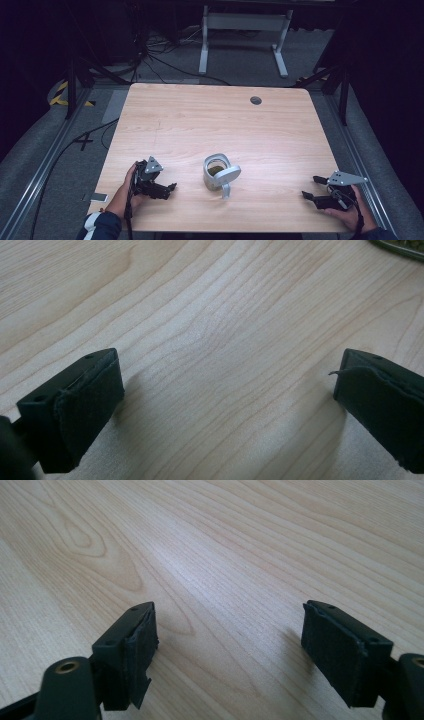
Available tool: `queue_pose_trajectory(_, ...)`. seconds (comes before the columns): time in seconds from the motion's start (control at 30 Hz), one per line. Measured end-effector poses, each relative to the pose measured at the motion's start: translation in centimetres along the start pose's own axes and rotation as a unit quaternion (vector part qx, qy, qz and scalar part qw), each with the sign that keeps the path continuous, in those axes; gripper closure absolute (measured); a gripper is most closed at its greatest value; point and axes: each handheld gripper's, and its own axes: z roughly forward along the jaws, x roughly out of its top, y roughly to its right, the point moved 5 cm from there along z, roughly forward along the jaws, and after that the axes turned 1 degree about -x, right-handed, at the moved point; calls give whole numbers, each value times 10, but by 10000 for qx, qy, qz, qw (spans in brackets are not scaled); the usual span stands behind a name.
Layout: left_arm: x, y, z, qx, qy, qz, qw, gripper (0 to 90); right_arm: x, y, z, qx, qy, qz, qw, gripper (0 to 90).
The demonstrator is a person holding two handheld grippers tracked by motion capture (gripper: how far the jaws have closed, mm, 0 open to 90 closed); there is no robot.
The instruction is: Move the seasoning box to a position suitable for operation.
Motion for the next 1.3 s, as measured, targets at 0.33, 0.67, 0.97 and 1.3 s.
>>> queue_pose_trajectory(0.33, -4, 0, -3, -204, -14, 81, 9998, 3, 1, 0, -1, 1, -67, 7, 10000, 272)
queue_pose_trajectory(0.67, -4, -1, -3, -217, -9, 98, 9997, 4, 10, -5, -10, 57, 59, 61, 9999, 722)
queue_pose_trajectory(0.97, -5, -2, -4, -212, 11, 117, 9997, 5, 29, -24, -19, 364, 356, -103, 9986, 886)
queue_pose_trajectory(1.3, -7, -3, -6, -205, 19, 105, 9997, 5, 62, -50, -27, 643, 681, -490, 9944, 893)
